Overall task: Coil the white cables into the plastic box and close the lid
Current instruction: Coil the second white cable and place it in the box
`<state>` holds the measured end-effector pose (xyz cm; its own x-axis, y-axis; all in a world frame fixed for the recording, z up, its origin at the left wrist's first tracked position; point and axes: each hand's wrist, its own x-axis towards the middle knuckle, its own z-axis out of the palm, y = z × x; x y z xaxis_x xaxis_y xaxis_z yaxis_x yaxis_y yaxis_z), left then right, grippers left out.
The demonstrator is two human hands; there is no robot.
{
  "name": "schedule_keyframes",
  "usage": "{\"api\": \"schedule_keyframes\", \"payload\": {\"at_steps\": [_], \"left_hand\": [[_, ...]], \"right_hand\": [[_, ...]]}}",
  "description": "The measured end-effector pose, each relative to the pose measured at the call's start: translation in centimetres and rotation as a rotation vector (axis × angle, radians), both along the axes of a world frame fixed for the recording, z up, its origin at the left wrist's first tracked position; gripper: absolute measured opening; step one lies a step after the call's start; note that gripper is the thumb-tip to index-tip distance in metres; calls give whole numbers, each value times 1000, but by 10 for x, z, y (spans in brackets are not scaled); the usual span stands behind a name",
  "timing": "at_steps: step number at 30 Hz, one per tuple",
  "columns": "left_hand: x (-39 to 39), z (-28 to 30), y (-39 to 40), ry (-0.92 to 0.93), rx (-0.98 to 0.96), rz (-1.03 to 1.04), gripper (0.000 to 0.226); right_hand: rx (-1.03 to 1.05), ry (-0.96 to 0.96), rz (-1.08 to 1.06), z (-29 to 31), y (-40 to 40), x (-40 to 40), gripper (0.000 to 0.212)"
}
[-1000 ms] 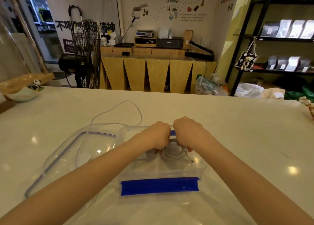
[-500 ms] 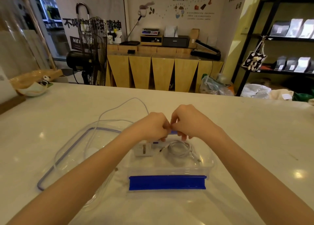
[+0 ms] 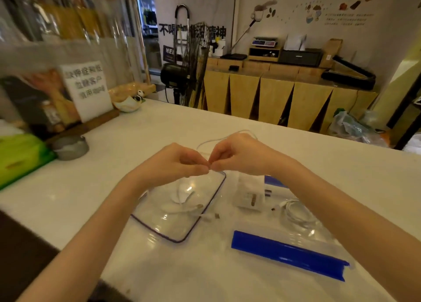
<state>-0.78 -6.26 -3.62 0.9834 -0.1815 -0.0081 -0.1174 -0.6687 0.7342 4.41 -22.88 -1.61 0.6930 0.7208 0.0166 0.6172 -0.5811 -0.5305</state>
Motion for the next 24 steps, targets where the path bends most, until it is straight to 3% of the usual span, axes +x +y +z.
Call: {"api": "schedule_keyframes", "payload": {"at_steps": [10,19,24], "left_hand": [[-33,-36,35,44,207,-21,23],[-24,-33,46,-86,69,97,8],[-18,-22,64,-175,-25,331,9]], "right_hand": [[-465,-12,253,-35,50,-14,31],[-472,-96,234,-47,54,-19,27],[-350,-183,249,-47,50,-18,23]]}}
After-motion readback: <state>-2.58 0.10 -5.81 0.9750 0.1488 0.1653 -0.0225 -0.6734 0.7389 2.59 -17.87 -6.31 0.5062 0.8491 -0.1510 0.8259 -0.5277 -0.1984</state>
